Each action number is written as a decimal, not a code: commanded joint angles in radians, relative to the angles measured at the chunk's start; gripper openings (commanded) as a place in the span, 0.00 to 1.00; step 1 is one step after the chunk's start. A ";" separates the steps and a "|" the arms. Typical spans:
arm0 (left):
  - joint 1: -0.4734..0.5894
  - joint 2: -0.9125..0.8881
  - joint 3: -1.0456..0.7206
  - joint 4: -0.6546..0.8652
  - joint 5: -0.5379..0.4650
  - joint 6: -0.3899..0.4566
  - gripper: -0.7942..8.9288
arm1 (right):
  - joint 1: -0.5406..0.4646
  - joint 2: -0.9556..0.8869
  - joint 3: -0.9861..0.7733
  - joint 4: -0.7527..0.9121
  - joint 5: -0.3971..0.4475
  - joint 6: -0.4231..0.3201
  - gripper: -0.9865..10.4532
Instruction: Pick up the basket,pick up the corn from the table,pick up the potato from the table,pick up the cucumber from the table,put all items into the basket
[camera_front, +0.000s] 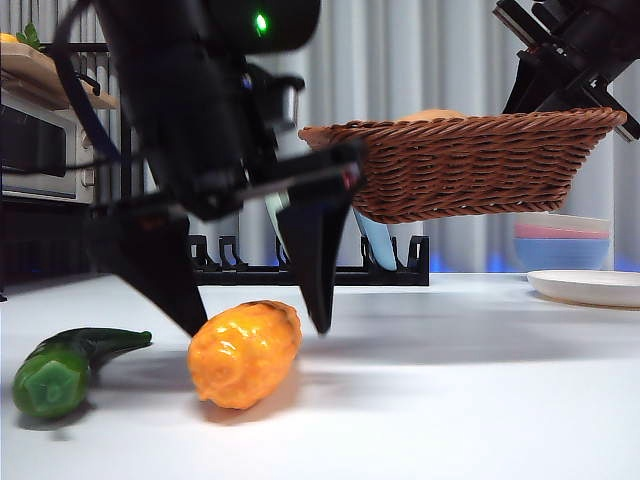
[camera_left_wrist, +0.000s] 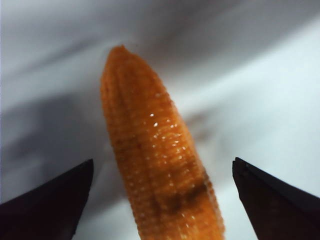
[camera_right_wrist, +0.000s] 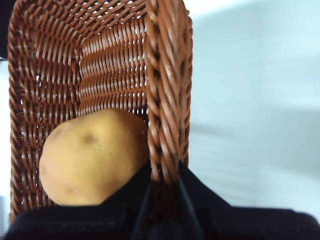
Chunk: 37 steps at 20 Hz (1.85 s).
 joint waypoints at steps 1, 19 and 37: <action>0.001 0.039 -0.008 0.005 -0.008 0.035 0.44 | 0.000 0.003 0.005 0.012 -0.013 -0.005 0.08; -0.130 -0.472 0.153 0.180 -0.074 0.166 0.07 | 0.023 0.003 0.005 -0.024 -0.012 -0.012 0.08; 0.171 0.100 0.513 -0.009 0.051 0.420 0.63 | 0.142 0.003 0.005 -0.048 -0.009 -0.023 0.08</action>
